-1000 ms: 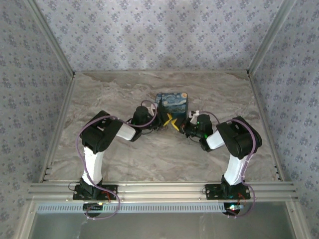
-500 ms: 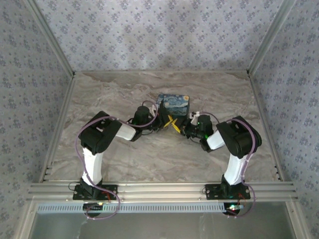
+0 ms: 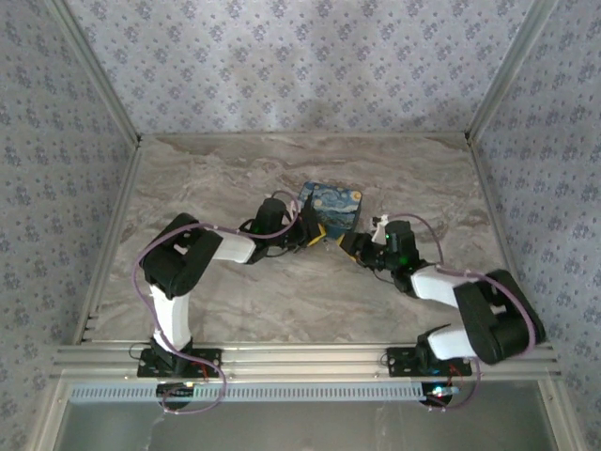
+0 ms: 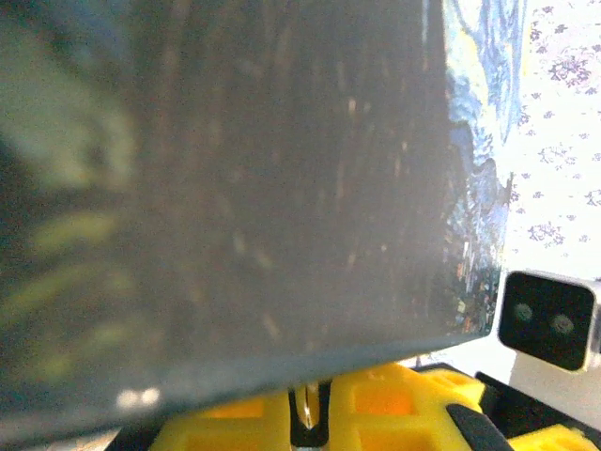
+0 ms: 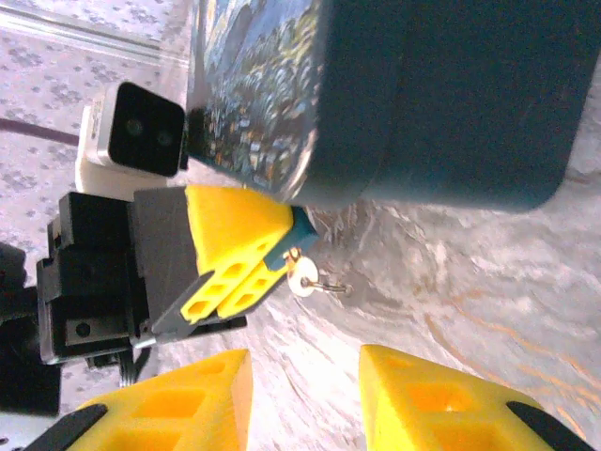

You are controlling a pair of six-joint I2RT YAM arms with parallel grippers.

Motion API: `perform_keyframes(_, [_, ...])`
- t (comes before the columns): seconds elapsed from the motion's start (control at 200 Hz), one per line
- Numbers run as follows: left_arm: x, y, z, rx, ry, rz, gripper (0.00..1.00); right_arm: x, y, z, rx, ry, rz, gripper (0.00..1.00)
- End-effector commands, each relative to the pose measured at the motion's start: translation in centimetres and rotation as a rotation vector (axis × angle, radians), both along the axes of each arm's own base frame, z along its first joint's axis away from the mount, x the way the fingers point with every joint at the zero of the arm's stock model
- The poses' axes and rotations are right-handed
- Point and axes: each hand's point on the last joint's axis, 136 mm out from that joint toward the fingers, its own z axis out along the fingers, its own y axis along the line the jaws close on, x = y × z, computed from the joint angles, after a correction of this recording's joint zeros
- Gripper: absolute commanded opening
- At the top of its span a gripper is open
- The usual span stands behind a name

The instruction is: Unlock the padlock with the key

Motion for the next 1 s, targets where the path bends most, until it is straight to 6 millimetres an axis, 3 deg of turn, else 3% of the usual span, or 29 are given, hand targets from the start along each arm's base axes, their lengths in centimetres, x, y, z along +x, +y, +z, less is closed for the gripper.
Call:
perform_keyframes(0.0, [-0.7,-0.4,0.9,0.035,0.003,-0.02,0.0,-1.2,-1.4,-1.1,-0.23,0.009,0.034,0.37])
perform_keyframes(0.175, [-0.8,-0.8,1.4,0.045,0.022,-0.023,0.01,-1.2,-0.9,0.0,-0.368,-0.051,0.082,0.36])
perform_keyframes(0.5, [-1.2,-1.0,2.2,0.059,0.054,-0.049,0.02,-1.1,0.4,0.1,-0.627,-0.184,0.185,0.36])
perform_keyframes(0.71, [-1.2,-1.2,2.7,0.052,0.054,-0.06,0.02,0.1,2.2,0.4,-0.694,-0.248,0.234,0.42])
perform_keyframes(0.994, [-1.2,-1.4,3.0,0.037,0.059,-0.068,0.02,1.7,3.4,-0.4,-0.742,-0.272,0.27,0.43])
